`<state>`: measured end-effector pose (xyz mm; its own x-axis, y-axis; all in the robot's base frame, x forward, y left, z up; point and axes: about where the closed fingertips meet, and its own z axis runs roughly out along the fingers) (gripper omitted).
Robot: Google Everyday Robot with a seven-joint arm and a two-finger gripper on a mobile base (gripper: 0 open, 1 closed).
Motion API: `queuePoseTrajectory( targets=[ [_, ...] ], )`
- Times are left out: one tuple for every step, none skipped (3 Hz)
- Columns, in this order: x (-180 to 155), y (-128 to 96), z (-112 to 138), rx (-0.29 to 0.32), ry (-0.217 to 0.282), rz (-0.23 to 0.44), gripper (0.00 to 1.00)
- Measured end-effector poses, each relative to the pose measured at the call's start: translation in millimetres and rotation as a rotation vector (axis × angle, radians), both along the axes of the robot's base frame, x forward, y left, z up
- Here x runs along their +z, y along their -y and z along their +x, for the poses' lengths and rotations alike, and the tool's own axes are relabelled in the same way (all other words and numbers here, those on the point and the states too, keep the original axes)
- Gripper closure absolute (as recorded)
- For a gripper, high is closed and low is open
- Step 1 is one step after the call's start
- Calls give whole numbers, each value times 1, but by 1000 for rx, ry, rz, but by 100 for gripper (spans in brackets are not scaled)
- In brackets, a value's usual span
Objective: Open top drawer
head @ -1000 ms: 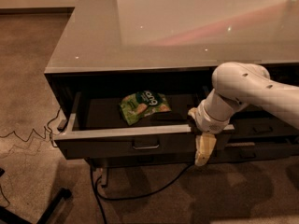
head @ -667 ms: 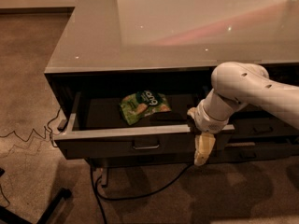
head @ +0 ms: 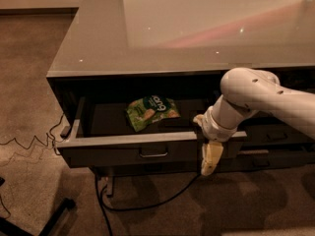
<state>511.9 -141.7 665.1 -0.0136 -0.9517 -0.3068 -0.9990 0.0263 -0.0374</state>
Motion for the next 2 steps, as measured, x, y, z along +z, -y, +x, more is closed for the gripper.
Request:
queuePoseTrajectory(
  targets=[
    [-3,-26,-16,86,6,-13,0],
    [-8,-43,-36,150,0,-38,0]
  ],
)
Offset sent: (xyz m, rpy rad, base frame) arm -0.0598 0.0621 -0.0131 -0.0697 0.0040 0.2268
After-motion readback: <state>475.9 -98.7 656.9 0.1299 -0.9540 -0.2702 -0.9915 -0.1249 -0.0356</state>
